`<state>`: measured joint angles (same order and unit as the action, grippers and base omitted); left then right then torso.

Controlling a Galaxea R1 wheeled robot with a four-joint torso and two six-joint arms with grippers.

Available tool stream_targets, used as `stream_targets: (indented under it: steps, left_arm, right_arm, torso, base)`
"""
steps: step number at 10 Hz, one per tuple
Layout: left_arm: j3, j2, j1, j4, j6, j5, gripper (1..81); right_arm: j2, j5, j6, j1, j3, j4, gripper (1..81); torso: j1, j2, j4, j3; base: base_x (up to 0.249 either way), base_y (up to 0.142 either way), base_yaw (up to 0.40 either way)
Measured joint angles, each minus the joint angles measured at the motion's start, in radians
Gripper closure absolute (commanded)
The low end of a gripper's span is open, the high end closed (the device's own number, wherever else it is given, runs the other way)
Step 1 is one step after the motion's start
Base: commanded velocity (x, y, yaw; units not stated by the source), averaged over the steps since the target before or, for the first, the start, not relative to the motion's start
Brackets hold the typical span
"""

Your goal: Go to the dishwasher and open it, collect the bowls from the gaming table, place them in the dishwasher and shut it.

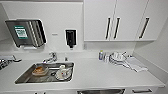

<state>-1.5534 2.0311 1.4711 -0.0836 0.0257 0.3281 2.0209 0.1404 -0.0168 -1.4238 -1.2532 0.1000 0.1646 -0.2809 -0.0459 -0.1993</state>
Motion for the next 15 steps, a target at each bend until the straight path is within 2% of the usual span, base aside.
stream_targets:
  steps: [2, 4, 6, 8, 11, 15]
  left_arm:
    - [0.087, -0.099, -0.008, -0.011, -0.004, 0.026, 1.0]
    - [0.203, -0.172, -0.073, -0.023, -0.005, 0.039, 1.0]
    - [0.316, -0.254, -0.117, -0.027, -0.013, 0.035, 1.0]
    - [0.443, -0.303, -0.168, -0.052, -0.020, 0.010, 1.0]
    - [0.591, -0.416, -0.247, -0.097, -0.023, -0.037, 1.0]
    - [0.654, -0.487, -0.274, -0.133, -0.023, -0.066, 1.0]
  right_arm:
    - [-0.028, 0.002, 0.000, 0.028, 0.045, 0.000, 1.0]
    - [-0.028, -0.004, 0.003, 0.045, 0.039, 0.000, 1.0]
    - [-0.034, 0.000, 0.029, 0.065, 0.023, 0.001, 1.0]
    - [-0.051, 0.011, 0.084, 0.090, 0.028, 0.001, 1.0]
    - [-0.078, 0.024, 0.142, 0.162, 0.090, 0.002, 1.0]
    - [-0.110, 0.031, 0.157, 0.183, 0.114, 0.003, 1.0]
  torso:
    - [0.045, -0.072, 0.000, -0.007]
    - [0.089, -0.143, 0.000, -0.007]
    - [0.136, -0.217, 0.000, -0.007]
    - [0.176, -0.281, 0.000, -0.022]
    - [0.239, -0.381, 0.000, -0.115]
    - [0.333, -0.528, 0.000, -0.254]
  base:
    - [0.000, 0.000, 0.000]
    - [0.000, 0.000, 0.000]
    - [0.000, 0.000, 0.000]
    - [0.000, 0.000, 0.000]
    - [0.000, 0.000, 0.000]
    - [0.000, 0.000, 0.000]
